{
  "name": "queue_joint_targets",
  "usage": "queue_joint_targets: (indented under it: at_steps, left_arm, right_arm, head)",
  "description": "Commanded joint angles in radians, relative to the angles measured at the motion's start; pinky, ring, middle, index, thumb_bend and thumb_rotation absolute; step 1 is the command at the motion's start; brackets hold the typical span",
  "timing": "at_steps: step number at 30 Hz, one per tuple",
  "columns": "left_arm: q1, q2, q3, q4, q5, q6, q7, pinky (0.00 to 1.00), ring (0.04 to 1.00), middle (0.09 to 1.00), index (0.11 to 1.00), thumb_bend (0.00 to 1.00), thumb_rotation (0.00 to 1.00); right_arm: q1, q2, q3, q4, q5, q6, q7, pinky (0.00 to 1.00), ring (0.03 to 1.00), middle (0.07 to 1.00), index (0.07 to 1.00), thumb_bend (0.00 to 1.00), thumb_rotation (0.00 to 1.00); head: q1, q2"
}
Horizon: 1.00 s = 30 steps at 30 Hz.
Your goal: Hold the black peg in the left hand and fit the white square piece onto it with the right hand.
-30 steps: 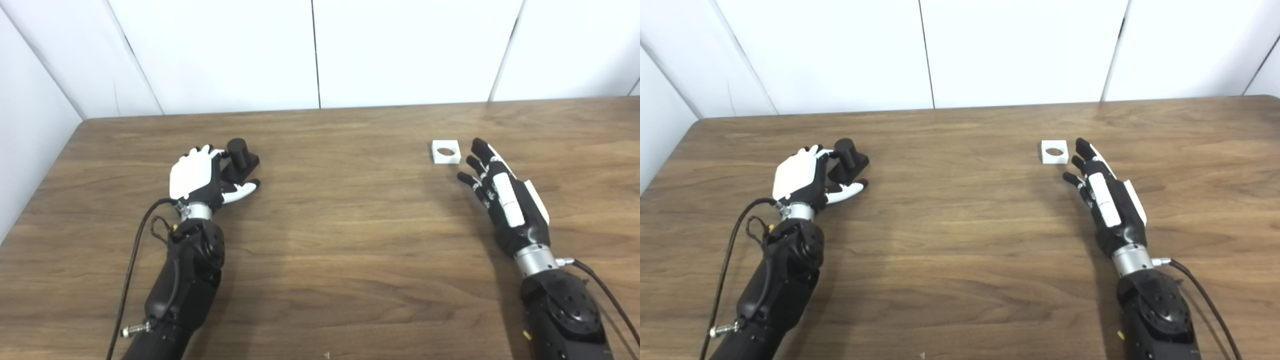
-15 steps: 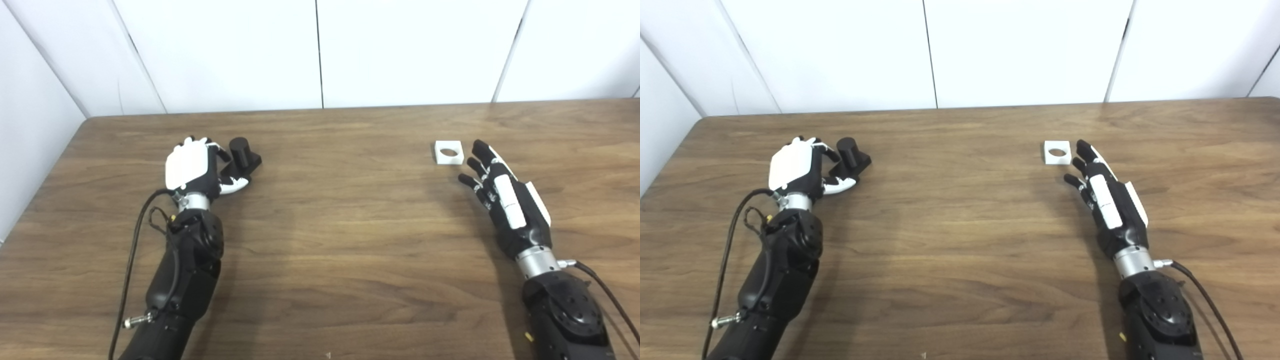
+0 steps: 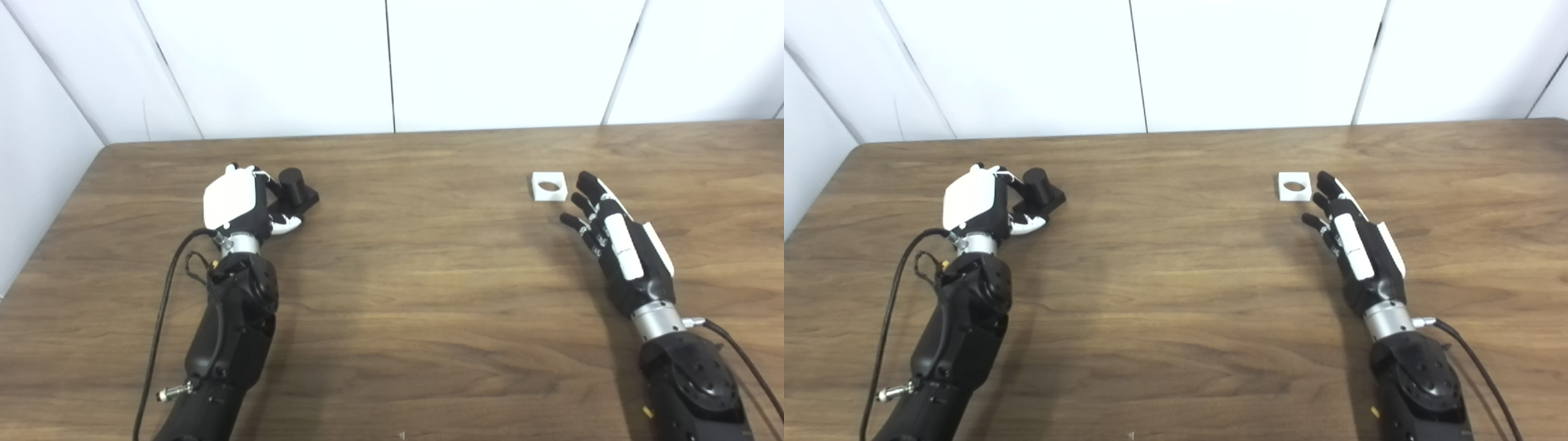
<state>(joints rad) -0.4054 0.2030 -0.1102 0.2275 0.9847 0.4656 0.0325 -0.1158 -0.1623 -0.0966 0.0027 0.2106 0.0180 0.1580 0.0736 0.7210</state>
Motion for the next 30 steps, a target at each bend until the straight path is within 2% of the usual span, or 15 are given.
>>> queue_joint_targets:
  at_steps: [1, 9, 17, 30]
  left_arm:
    - [-0.021, 0.017, 0.011, -0.025, 0.026, 0.004, -0.002, 0.91, 0.998, 0.896, 0.566, 0.69, 0.19]
    - [-0.022, 0.015, 0.011, -0.024, 0.029, 0.004, -0.017, 0.94, 1.0, 0.898, 0.567, 0.69, 0.21]
    - [-0.026, 0.012, 0.012, -0.018, 0.043, 0.004, -0.03, 0.92, 0.998, 0.899, 0.637, 0.7, 0.25]
    - [-0.02, 0.014, 0.0, -0.018, 0.022, 0.003, -0.006, 0.91, 0.982, 0.889, 0.723, 0.75, 0.29]
  right_arm:
    - [0.021, -0.004, -0.003, 0.024, 0.003, -0.02, 0.007, 0.84, 0.955, 0.96, 0.917, 0.66, 0.8]
    - [0.023, -0.008, -0.003, 0.021, 0.001, -0.016, 0.008, 0.83, 0.956, 0.96, 0.92, 0.66, 0.8]
    - [0.026, -0.01, -0.002, 0.02, 0.005, -0.017, 0.012, 0.84, 0.957, 0.957, 0.918, 0.65, 0.8]
    - [0.024, -0.01, -0.001, 0.023, 0.005, -0.014, 0.011, 0.85, 0.953, 0.952, 0.912, 0.66, 0.8]
  head:
    - [0.001, 0.001]
    - [-0.001, 0.001]
    - [0.001, 0.001]
    - [0.003, 0.007]
